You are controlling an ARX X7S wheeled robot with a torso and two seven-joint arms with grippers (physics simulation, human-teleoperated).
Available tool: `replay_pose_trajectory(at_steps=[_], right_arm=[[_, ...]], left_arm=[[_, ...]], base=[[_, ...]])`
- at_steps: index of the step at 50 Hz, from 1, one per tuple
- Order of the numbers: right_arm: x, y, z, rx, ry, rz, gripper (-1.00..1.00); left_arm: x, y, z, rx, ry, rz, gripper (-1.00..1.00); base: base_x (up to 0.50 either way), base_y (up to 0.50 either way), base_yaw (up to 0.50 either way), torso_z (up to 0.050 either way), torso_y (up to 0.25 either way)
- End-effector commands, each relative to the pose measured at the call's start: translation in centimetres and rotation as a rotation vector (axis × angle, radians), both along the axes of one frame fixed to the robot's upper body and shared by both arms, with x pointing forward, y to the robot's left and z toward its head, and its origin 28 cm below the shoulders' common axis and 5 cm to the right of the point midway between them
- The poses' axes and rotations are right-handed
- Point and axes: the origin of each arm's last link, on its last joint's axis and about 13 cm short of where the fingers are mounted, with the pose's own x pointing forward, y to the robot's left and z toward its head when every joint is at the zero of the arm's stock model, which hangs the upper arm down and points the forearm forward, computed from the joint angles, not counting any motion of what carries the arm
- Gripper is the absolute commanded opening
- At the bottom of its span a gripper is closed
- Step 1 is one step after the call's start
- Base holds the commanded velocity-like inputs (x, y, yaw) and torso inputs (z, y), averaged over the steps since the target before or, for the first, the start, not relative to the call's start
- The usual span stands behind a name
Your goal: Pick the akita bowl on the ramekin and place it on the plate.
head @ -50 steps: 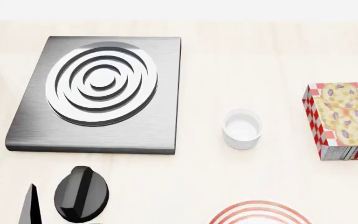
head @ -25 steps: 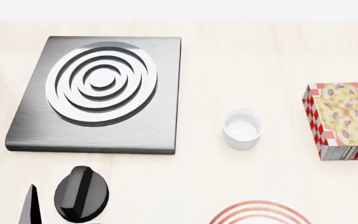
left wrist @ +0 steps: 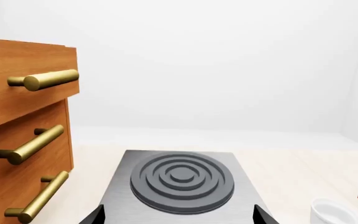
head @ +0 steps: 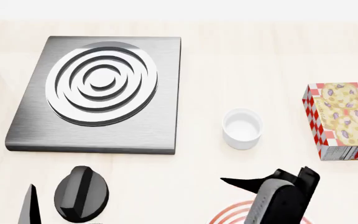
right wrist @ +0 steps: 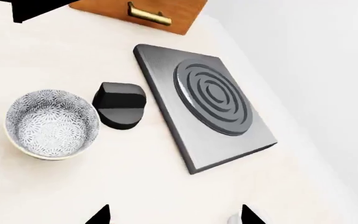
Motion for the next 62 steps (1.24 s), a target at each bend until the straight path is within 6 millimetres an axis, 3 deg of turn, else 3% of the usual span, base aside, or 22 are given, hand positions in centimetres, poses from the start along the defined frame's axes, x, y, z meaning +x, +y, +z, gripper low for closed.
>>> replay_pose_trajectory(at_steps=[1, 19, 30, 33, 62], right_arm=[[0.9, 0.2, -0.1, 0.254, -0.162, -0.056, 1.0], [2.1, -0.5, -0.5, 0.486, -0.285, -0.285, 1.0], [2.3, -0.9, -0.5, 0.577, -0.342, -0.333, 1.0], [2.4, -1.3, -0.6, 0.675, -0.39, -0.378, 1.0], [1.9, -1.7, -0.2, 0.851, -0.523, -0.409, 1.0]], left_arm=[[-0.1, 0.0, 0.0, 0.002, -0.013, 0.001, 1.0], [0.0, 0.1, 0.1, -0.009, -0.022, 0.001, 1.0], [-0.1, 0.1, 0.1, -0.007, -0.033, -0.004, 1.0], [0.0, 0.0, 0.0, -0.012, -0.028, -0.012, 1.0], [-0.2, 0.1, 0.2, -0.006, -0.053, -0.024, 1.0]], base=[[0.0, 0.0, 0.0, 0.0, 0.0], [0.0, 0.0, 0.0, 0.0, 0.0], [0.0, 0.0, 0.0, 0.0, 0.0], [0.0, 0.0, 0.0, 0.0, 0.0], [0.0, 0.0, 0.0, 0.0, 0.246]])
